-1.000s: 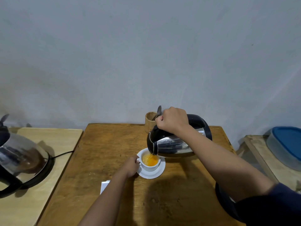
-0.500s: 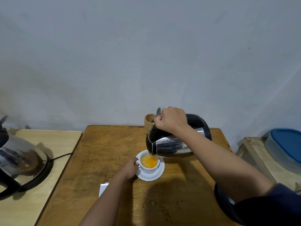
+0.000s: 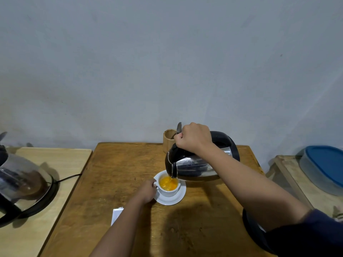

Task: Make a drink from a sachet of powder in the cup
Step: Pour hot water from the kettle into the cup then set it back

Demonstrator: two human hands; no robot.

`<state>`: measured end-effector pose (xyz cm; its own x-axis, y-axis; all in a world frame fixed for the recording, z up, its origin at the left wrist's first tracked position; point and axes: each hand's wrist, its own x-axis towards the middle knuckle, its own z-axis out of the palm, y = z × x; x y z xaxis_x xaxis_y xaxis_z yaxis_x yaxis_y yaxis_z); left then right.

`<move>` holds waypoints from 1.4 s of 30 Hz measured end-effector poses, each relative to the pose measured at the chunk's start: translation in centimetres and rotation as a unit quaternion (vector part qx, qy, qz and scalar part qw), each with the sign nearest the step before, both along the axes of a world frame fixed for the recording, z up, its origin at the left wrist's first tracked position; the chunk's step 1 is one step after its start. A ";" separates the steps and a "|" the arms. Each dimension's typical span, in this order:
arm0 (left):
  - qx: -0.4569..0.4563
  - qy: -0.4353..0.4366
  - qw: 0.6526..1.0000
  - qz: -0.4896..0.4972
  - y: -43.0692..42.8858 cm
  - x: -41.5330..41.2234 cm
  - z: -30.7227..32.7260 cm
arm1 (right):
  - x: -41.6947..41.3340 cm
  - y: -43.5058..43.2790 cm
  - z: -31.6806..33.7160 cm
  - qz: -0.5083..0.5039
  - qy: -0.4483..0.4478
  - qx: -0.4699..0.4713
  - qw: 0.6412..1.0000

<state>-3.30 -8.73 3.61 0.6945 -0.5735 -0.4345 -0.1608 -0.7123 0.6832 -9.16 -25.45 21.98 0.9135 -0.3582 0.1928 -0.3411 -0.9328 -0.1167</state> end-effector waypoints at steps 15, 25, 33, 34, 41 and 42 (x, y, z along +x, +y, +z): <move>-0.018 0.003 1.000 0.020 -0.1 -0.4 0.0 | -0.2 0.2 -0.5 0.002 0.005 -0.005 1.000; -0.009 0.007 1.000 0.019 -0.2 -0.7 0.3 | 0.0 0.0 -0.5 0.004 0.003 -0.001 1.000; -0.024 0.012 0.999 0.027 0.0 -0.8 0.6 | -0.1 0.0 -0.4 0.007 0.001 -0.010 1.000; -0.029 0.011 0.999 0.024 0.1 -0.8 0.7 | -0.1 0.1 -0.3 0.008 0.000 -0.010 1.000; -0.023 -0.006 1.000 0.020 -0.2 -1.0 1.0 | 0.0 0.4 0.2 0.011 0.002 -0.024 1.000; -0.022 -0.005 1.000 0.021 -0.2 -0.9 0.9 | 0.0 0.4 0.4 0.010 0.002 -0.024 1.000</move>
<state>-4.20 -8.93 4.52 0.7226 -0.5621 -0.4024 -0.1386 -0.6881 0.7123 -9.15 -25.07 22.36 0.9212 -0.3297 0.2064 -0.3222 -0.9441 -0.0703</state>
